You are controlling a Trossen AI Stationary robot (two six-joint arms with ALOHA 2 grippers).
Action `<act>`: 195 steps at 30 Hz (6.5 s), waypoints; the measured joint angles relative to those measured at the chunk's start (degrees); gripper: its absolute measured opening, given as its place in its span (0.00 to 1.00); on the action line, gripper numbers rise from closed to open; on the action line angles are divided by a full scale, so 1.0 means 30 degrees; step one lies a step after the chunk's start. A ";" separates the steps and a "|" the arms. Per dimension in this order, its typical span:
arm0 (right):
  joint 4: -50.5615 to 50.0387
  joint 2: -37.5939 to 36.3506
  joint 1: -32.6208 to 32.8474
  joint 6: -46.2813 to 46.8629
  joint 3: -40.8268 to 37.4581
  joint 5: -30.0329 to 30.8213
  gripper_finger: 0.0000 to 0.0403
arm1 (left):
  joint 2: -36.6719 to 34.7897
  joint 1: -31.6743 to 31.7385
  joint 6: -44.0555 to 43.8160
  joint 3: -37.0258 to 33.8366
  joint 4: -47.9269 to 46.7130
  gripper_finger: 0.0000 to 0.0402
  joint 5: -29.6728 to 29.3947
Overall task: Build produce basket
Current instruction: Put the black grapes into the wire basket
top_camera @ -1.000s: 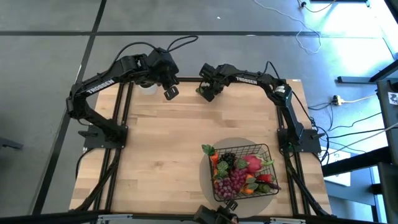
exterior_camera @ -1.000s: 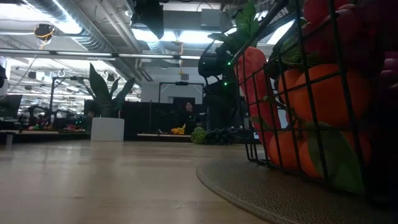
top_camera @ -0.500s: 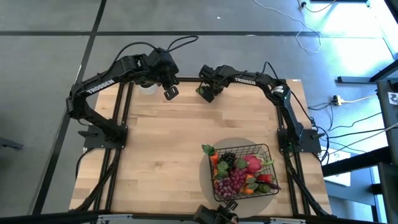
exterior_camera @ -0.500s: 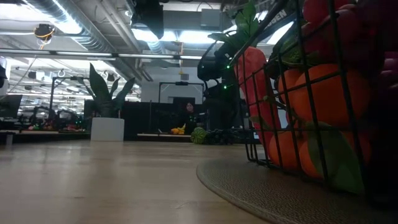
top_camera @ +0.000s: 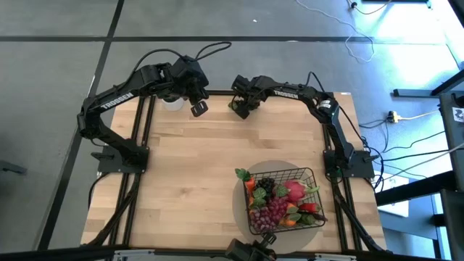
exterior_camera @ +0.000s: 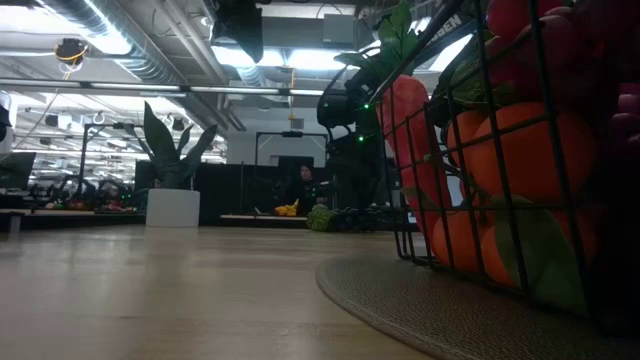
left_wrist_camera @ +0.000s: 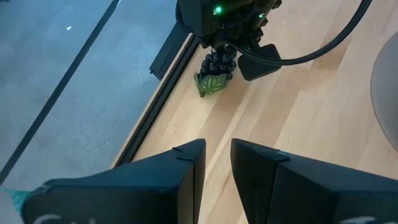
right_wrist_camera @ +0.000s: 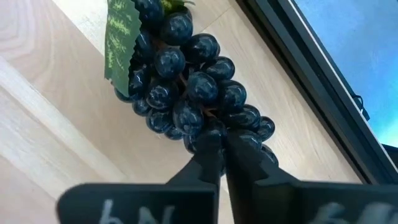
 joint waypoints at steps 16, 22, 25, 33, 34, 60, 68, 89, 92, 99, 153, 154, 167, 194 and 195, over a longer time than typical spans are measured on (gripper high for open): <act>-0.0629 -0.0200 0.0170 -0.0916 0.0168 -0.0131 0.00 | 0.0000 0.0002 0.0036 0.0000 -0.0007 0.16 0.0000; -0.1600 -0.0255 0.0502 -0.0973 0.0978 -0.0131 0.00 | 0.0000 0.0000 0.0474 0.0007 -0.0007 0.16 0.0000; -0.1605 -0.0277 0.0517 -0.1278 0.1078 -0.0144 0.00 | 0.0000 0.0000 0.0503 0.0007 -0.0011 0.16 0.0000; -0.1735 -0.0277 0.0384 -0.1347 0.1078 -0.0903 0.06 | 0.0000 0.0000 0.0539 0.0007 -0.0007 0.16 0.0000; -0.1734 -0.0277 0.0362 -0.1164 0.1078 -0.1190 0.08 | 0.0000 0.0000 0.0539 0.0007 -0.0011 0.16 0.0000; -0.1437 -0.0138 -0.0634 -0.0409 0.0998 -0.2160 0.27 | 0.0000 0.0000 0.0530 0.0007 -0.0007 0.16 0.0000; -0.1534 0.0318 -0.0503 -0.1419 0.0976 -0.1110 0.26 | 0.0000 0.0001 0.0525 0.0007 0.0000 0.16 0.0002; -0.1407 0.0372 -0.0481 -0.4527 0.0976 -0.0766 0.22 | 0.0007 0.0007 0.0525 0.0007 0.0007 0.16 0.0000; -0.1440 0.0372 -0.0442 -0.5792 0.0976 -0.0805 0.22 | 0.0007 0.0007 0.0525 0.0007 0.0007 0.16 0.0000; -0.1370 0.0372 -0.0292 -0.6544 0.0976 -0.0780 0.21 | 0.0007 0.0007 0.0525 0.0007 0.0015 0.16 0.0000; -0.5008 0.0350 -0.2477 -1.1521 0.2637 -0.7379 0.24 | 0.0007 0.1268 0.1384 0.0007 -0.0367 0.16 -0.0007; -0.4809 0.0363 -0.2477 -1.1518 0.2510 -0.7206 0.24 | 0.0007 0.1268 0.1383 0.0007 -0.0364 0.16 -0.0007; -0.4439 0.0357 -0.1871 -1.0708 0.2708 -0.5809 0.23 | 0.0007 0.1268 0.1377 0.0007 -0.0364 0.16 -0.0001; -0.7152 0.0342 -0.0161 -0.6975 0.2943 -0.6274 0.17 | 0.0007 0.1268 0.1377 0.0007 -0.0787 0.16 -0.0007; -0.6880 0.0342 -0.0153 -0.6974 0.2916 -0.6278 0.17 | 0.0007 0.1268 0.1377 0.0007 -0.0787 0.16 -0.0007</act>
